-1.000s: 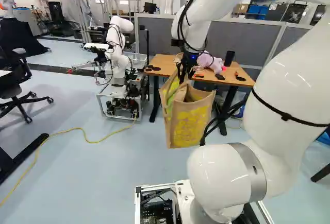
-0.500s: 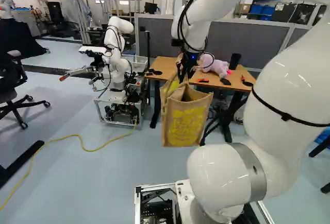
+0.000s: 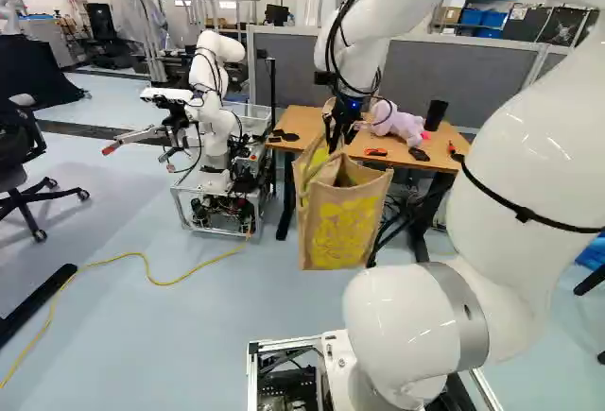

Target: Pick up the bag on the ground and place it on the table

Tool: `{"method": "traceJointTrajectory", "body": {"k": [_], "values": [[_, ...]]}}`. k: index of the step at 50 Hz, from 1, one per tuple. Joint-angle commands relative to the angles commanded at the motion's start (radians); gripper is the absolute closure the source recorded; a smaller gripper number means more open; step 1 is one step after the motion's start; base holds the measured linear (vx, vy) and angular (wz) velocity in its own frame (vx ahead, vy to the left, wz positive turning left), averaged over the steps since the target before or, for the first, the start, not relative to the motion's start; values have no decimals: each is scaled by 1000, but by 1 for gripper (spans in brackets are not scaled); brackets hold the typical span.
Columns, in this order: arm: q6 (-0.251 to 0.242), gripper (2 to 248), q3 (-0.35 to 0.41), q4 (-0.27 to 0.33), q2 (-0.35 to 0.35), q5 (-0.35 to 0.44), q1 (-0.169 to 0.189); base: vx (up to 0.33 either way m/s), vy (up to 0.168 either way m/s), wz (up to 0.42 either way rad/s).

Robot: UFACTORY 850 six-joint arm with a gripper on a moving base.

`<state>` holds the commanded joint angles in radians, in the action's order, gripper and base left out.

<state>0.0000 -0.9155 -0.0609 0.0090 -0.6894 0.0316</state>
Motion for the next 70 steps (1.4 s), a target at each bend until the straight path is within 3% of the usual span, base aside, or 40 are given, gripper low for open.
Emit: {"method": "traceJointTrajectory", "body": {"k": [37,70], "values": [[0,222,-5,0,24,0,0,9,0,1],[0,222,-73,0,55,-42,-2,0,0,0]]}}
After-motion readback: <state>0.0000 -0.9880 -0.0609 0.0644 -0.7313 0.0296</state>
